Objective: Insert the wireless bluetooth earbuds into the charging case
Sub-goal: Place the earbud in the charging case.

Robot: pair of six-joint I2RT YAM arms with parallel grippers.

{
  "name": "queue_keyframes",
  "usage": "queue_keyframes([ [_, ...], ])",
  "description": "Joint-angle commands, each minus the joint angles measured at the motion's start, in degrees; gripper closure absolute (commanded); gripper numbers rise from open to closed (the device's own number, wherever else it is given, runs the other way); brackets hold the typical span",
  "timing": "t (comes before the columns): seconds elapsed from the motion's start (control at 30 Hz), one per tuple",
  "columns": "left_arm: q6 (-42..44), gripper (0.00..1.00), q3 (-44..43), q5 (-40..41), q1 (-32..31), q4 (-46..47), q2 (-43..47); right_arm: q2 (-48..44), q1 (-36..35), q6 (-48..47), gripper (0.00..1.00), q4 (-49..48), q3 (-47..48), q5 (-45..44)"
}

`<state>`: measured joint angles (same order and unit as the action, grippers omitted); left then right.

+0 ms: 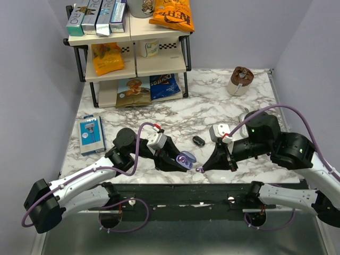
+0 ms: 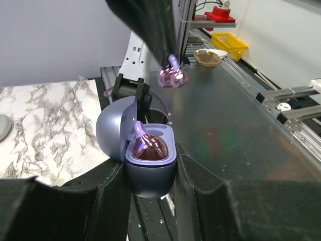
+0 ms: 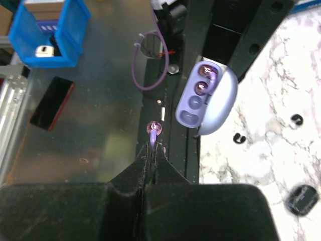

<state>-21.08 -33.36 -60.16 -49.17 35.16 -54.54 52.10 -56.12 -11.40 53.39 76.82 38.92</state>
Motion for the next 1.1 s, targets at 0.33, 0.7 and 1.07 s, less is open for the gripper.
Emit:
queue_keyframes([
  [0.33,0.4,1.0,-0.4,1.5,0.2,1.7,0.9,-2.0,-2.2,2.3,0.99,-10.8,-5.9,-11.2],
  [0.7,0.7,1.0,-0.1,4.7,0.2,1.8,0.7,-0.9,-2.9,2.6,0.99,-13.0,-6.6,-11.9],
  [1.07,1.0,1.0,0.2,5.8,0.2,1.3,0.8,-0.3,-3.4,2.3,0.99,-13.7,-6.6,-13.3],
])
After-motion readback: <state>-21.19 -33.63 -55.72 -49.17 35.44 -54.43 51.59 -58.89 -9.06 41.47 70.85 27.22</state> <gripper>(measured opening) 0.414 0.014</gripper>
